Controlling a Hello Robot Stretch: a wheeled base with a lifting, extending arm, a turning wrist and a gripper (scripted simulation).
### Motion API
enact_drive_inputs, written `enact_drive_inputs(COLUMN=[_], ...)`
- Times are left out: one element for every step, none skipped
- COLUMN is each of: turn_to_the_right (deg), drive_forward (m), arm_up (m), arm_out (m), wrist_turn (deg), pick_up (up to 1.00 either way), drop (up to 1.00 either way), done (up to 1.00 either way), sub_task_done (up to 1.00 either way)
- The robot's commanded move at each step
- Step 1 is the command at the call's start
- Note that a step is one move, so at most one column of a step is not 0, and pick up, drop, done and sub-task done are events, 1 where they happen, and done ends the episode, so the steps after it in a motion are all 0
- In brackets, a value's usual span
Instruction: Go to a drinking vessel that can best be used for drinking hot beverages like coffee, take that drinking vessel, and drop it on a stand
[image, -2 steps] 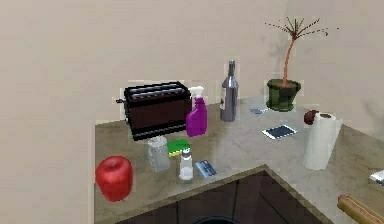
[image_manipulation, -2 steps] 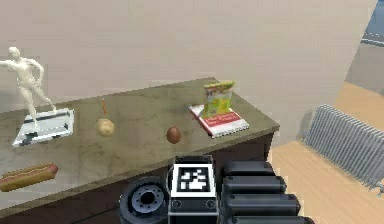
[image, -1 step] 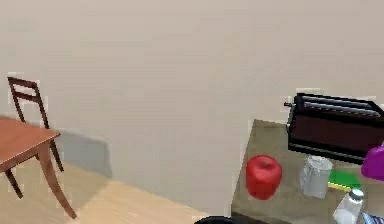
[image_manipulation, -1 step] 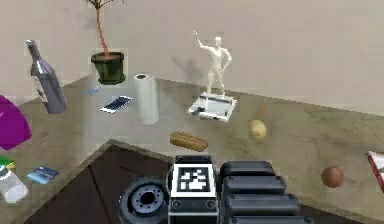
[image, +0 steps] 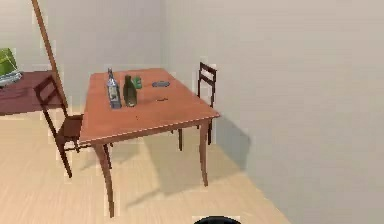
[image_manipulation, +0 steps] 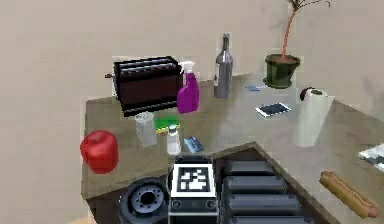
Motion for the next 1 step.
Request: enact_drive_inputs(turn_to_the_right=[-42.0], drive_forward=[0.0], arm_up=[0.0], arm_out=[0.0], wrist_turn=[0.0], pick_up=[0.0], drop=[0.0], done=[0.0], sub_task_done=[0.0])
